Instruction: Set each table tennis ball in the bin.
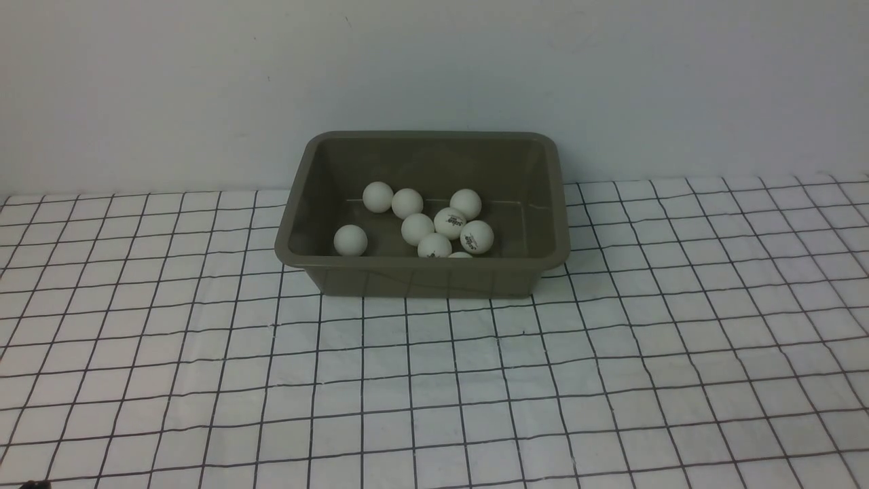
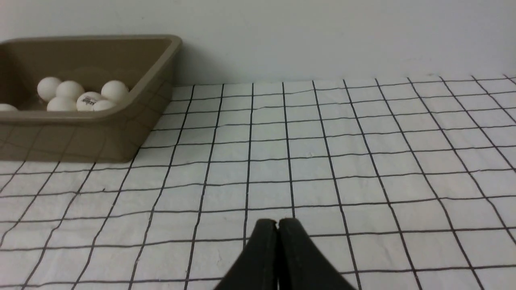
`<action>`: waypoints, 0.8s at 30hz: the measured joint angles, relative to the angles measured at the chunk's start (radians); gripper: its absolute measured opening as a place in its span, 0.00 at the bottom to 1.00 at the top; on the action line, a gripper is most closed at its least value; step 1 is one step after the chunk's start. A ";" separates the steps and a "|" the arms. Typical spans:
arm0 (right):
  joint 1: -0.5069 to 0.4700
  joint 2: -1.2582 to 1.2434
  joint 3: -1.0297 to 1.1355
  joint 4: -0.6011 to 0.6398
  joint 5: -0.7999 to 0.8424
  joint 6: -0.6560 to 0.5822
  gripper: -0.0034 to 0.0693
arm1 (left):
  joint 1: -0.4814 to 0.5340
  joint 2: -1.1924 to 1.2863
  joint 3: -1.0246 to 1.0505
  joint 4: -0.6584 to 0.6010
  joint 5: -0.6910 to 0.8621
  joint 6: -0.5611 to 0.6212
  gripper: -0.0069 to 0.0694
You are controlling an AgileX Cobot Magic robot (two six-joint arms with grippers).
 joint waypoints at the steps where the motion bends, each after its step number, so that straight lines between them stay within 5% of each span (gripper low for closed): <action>1: 0.000 0.000 0.004 0.000 -0.001 0.000 0.02 | 0.000 0.000 0.000 0.000 0.000 0.000 0.08; 24: 0.000 -0.088 0.144 -0.026 -0.029 -0.001 0.02 | 0.000 0.000 0.000 0.000 0.000 0.000 0.08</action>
